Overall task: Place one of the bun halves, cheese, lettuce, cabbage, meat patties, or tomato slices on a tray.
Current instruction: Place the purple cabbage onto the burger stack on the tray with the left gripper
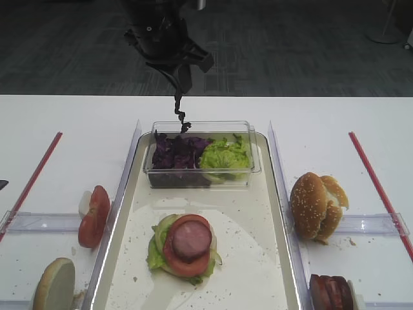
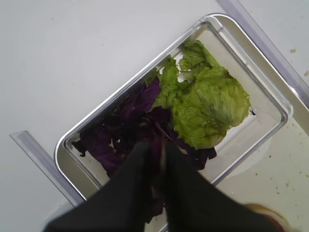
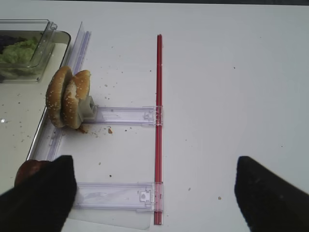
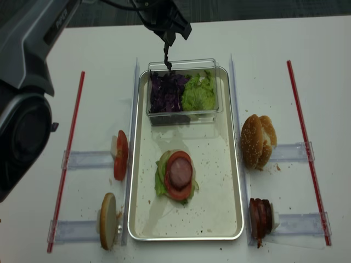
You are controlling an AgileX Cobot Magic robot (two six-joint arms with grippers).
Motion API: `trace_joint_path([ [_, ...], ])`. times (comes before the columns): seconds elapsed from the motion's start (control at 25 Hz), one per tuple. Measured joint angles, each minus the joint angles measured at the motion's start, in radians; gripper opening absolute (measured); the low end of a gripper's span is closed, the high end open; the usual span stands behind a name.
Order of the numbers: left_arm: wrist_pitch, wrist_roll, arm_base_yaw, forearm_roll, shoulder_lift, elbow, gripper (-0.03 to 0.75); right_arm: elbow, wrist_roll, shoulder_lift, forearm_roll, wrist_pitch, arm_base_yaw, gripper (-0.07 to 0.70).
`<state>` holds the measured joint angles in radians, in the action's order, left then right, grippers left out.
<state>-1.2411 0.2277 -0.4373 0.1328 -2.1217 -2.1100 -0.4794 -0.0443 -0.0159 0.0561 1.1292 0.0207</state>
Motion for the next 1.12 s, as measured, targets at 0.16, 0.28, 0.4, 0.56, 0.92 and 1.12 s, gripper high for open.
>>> trace_joint_path([
  [0.16,0.000,0.000,0.000,0.000,0.005,0.000,0.041,0.000,0.000,0.000,0.000,0.000,0.000,0.678],
  [0.28,-0.002,0.000,0.000,0.000,0.029,0.000,0.041,0.000,0.000,0.000,0.000,0.000,0.000,0.678],
  [0.4,-0.004,0.000,0.000,0.004,0.053,0.000,0.041,0.000,0.000,0.000,0.000,0.000,0.000,0.678],
  [0.56,-0.004,0.000,-0.002,0.020,0.067,0.004,0.041,0.000,0.000,0.000,0.000,0.000,0.000,0.678],
  [0.92,-0.008,0.000,-0.013,0.028,0.106,0.032,0.041,0.000,0.000,0.000,0.000,0.000,0.000,0.678],
  [1.12,-0.008,0.000,-0.013,0.029,0.148,0.142,0.041,0.000,0.000,0.000,0.000,0.000,0.000,0.678],
])
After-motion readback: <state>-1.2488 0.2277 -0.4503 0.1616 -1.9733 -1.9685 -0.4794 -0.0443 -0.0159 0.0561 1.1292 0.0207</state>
